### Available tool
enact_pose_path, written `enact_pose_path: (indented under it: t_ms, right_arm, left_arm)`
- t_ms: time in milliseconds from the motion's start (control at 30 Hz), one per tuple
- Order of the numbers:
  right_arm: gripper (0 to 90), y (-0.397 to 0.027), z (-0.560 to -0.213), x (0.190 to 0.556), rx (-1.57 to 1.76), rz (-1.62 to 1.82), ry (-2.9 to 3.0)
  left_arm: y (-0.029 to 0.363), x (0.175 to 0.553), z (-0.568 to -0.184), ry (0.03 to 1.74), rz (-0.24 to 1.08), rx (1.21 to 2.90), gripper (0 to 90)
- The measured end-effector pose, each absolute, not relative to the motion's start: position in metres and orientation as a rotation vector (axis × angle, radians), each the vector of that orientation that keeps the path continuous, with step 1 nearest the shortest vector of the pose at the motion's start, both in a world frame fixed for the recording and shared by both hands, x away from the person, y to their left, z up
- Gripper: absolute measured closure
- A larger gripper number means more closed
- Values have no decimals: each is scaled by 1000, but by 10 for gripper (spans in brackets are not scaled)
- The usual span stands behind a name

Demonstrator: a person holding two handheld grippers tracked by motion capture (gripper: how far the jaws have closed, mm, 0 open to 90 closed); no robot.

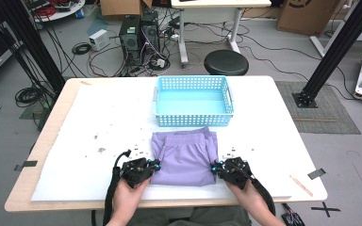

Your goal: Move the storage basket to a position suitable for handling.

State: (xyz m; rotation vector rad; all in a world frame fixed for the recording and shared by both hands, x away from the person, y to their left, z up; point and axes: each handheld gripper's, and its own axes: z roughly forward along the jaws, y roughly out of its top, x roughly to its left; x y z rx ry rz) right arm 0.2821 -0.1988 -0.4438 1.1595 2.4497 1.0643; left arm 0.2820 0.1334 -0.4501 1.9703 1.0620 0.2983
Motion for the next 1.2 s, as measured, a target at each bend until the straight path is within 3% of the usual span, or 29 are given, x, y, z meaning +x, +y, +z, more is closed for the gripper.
enact_pose_path:
  t_ms: [533, 933, 967, 1000, 1067, 1200]
  right_arm:
    - [840, -244, -441, 262, 1198, 1079, 2429]
    - [827, -251, -443, 254, 1199, 1082, 2427]
    - [753, -252, -442, 254, 1187, 1099, 2423]
    - [707, -253, -441, 255, 1159, 1115, 2418]
    - [574, -256, -437, 256, 1119, 1155, 2387]
    - [455, -262, -429, 264, 1099, 1229, 2322]
  left_arm:
    - [102, 271, -450, 954, 214, 2013, 848]
    - [97, 264, -450, 913, 206, 2033, 840]
    - [98, 265, -449, 893, 201, 2028, 685]
    - [99, 266, -447, 877, 195, 2028, 613]
    - [103, 268, -442, 852, 200, 2011, 520]
    - [112, 276, -432, 834, 229, 1985, 386]
